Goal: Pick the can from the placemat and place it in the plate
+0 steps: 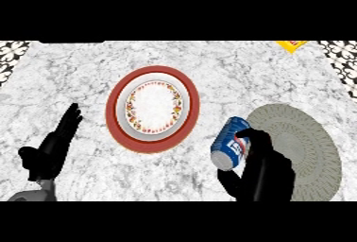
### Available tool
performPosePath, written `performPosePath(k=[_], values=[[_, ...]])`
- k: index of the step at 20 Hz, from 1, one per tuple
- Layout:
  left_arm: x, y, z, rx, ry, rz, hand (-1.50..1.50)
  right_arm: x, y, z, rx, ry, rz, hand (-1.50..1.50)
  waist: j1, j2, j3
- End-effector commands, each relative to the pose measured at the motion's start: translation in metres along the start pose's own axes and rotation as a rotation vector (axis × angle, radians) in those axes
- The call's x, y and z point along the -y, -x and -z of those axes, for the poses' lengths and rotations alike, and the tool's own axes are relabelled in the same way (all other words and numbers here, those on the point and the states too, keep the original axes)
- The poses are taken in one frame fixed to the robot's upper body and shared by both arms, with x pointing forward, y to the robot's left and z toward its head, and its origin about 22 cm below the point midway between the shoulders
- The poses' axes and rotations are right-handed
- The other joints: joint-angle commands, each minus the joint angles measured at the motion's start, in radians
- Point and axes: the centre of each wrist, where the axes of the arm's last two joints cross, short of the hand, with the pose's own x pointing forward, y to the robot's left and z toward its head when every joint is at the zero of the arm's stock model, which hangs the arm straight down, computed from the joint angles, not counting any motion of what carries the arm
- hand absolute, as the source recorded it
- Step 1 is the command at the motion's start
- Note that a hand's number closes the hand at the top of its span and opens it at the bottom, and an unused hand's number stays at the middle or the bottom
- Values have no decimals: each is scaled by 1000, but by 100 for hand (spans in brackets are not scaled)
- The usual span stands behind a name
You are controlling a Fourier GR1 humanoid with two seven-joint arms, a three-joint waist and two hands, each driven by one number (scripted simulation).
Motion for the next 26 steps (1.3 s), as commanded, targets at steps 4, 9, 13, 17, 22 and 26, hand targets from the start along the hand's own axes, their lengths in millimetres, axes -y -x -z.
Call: performPosePath(k=[4,9,13,17,22,26], values=[[24,-9,15,24,50,4,0,12,-69,-11,-46,0,-16,150,48,19,5],[24,-9,16,42,72,-13,0,-13,-92,18,-76,-38,-7,150,76,26,6],[35,-6,21,38,77,-15,0,-24,-108,38,-81,-61,9,150,85,30,6],[26,-15,23,48,77,0,0,-43,-115,60,-113,-59,1,150,107,32,7],[37,-17,31,60,106,-4,0,-42,-113,87,-206,1,152,-150,103,39,9],[25,-12,23,53,102,8,0,-57,-104,103,-303,-32,120,-150,124,35,9]])
